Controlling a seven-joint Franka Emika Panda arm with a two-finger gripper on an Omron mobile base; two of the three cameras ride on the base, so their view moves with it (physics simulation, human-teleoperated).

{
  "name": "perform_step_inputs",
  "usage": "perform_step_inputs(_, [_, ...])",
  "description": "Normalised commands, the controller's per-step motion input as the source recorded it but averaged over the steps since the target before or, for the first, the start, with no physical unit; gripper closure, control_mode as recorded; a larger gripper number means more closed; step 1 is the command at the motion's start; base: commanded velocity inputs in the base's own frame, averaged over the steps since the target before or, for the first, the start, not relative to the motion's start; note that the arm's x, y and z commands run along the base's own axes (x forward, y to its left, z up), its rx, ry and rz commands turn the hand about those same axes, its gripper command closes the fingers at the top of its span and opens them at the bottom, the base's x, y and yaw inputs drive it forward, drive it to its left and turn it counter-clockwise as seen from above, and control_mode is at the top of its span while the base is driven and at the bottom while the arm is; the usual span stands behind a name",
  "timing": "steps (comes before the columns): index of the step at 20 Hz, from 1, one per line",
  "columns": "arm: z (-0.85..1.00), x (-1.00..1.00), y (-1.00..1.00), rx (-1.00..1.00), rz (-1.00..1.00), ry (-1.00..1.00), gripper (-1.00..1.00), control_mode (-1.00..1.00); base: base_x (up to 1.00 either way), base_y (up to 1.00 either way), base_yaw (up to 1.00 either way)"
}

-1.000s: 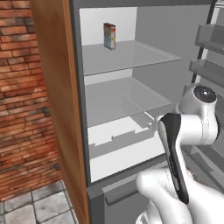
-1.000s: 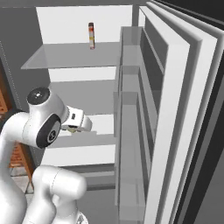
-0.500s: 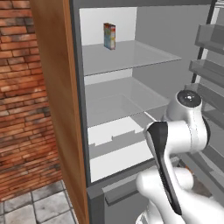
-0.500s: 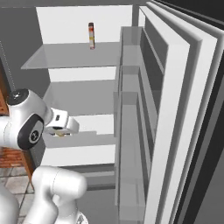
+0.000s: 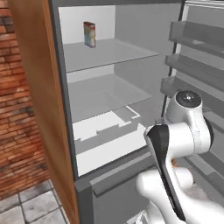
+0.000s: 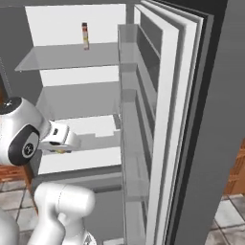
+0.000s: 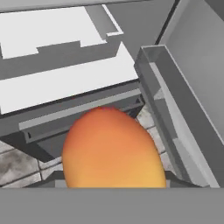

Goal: Pick the mango and banana from the fridge and place them on the plate next to the blender to make a fruit smoothie.

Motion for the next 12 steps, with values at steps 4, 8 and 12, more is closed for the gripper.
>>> perform_step_inputs(4, [0.00,0.00,0.00,0.00,0.00,0.00,1.00,1.00,-0.57,0.00,-0.54])
perform_step_inputs(8, [0.00,0.00,0.00,0.00,0.00,0.00,1.00,1.00,-0.57,0.28,-0.62])
perform_step_inputs(12, [0.00,0.00,0.00,0.00,0.00,0.00,1.00,1.00,-0.63,0.56,-0.68])
